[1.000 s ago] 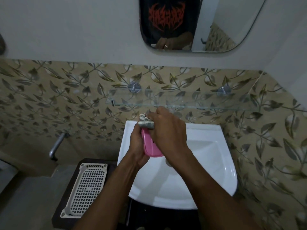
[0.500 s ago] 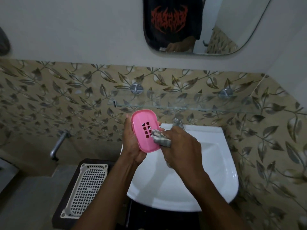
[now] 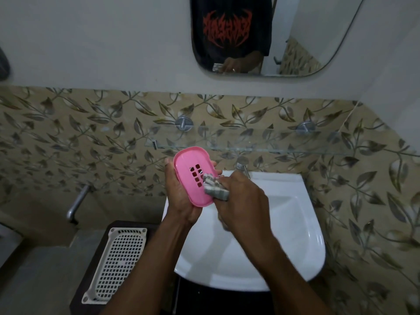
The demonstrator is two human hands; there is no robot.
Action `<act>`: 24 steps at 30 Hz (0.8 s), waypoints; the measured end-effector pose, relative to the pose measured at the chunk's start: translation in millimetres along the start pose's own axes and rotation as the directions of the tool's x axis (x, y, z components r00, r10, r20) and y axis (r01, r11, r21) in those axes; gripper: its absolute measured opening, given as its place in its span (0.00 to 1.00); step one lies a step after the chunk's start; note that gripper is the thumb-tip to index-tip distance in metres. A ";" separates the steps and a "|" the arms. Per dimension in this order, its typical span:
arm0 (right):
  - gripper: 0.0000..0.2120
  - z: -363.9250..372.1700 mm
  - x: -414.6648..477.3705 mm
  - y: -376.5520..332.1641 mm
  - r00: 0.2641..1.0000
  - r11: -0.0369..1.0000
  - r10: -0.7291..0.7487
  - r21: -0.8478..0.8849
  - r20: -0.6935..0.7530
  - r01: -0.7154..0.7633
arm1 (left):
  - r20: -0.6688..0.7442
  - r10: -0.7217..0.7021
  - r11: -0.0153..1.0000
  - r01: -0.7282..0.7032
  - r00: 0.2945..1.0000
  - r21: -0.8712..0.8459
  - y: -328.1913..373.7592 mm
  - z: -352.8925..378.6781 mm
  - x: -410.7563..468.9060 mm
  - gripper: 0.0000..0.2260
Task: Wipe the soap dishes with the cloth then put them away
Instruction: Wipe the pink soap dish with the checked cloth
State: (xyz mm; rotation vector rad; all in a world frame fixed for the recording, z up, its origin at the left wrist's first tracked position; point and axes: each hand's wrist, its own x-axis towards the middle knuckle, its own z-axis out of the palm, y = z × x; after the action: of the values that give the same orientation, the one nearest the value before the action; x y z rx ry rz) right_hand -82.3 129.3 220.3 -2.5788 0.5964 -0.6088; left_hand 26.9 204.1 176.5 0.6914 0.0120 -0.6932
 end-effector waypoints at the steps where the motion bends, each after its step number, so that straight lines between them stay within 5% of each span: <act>1: 0.10 1.8 -4.8 -5.8 1.000 1.000 -0.027 0.014 -0.015 0.027 | -0.006 0.022 1.000 -0.022 1.000 -0.012 -1.1 1.1 0.1 0.38; 6: 0.14 6.0 -10.8 -13.9 0.987 0.993 -0.058 0.113 0.148 0.042 | -0.007 0.046 0.998 -0.047 0.999 -0.040 -1.5 -2.1 1.9 0.37; 12: 0.11 3.0 11.9 11.2 0.991 0.991 0.116 0.059 0.070 -0.120 | 0.051 0.112 0.985 -0.118 0.992 0.129 -6.2 -5.7 0.7 0.45; 19: 0.10 19.6 -15.3 -12.0 0.992 0.992 -0.032 0.122 0.124 0.017 | -0.042 0.041 0.999 -0.039 0.998 0.034 -7.1 -7.9 1.8 0.41; 24: 0.12 18.8 2.9 14.8 0.988 0.988 0.148 0.027 0.049 -0.150 | -0.065 -0.020 1.000 0.020 0.998 0.010 -7.7 -10.0 1.4 0.40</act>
State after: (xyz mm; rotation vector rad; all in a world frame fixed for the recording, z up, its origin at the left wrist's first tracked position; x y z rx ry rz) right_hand -75.1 121.5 198.7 -2.4851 0.7503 -0.5021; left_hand 25.6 204.8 163.9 0.7249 0.0746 -0.6905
